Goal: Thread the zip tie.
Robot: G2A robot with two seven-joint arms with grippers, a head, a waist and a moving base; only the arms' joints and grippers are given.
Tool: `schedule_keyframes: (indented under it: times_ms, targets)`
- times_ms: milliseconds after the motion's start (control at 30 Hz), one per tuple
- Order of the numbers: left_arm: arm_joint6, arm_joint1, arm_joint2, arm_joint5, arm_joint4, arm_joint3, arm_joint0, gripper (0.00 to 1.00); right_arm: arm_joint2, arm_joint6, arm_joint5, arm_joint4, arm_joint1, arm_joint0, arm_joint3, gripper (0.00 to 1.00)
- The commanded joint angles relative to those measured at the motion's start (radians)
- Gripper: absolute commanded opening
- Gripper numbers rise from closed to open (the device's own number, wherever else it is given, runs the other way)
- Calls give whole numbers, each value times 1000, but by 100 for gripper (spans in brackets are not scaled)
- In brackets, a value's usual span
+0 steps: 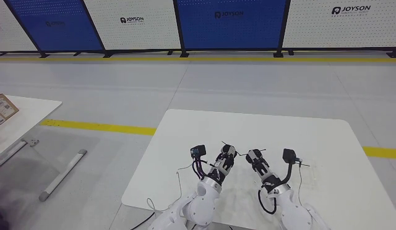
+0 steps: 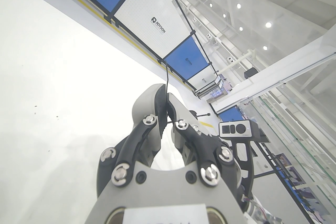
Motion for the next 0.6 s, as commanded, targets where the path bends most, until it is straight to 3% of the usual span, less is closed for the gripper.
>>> schedule_keyframes:
  times_ms: [0,567]
  targets:
    - [0,0,0,0,0,0,0,0,1,0,1,0,-2,0,2,0]
    - [12,-6,-2,-17,-25,-7,1,0,8,-23,-10,24,-8,-9,-3,0]
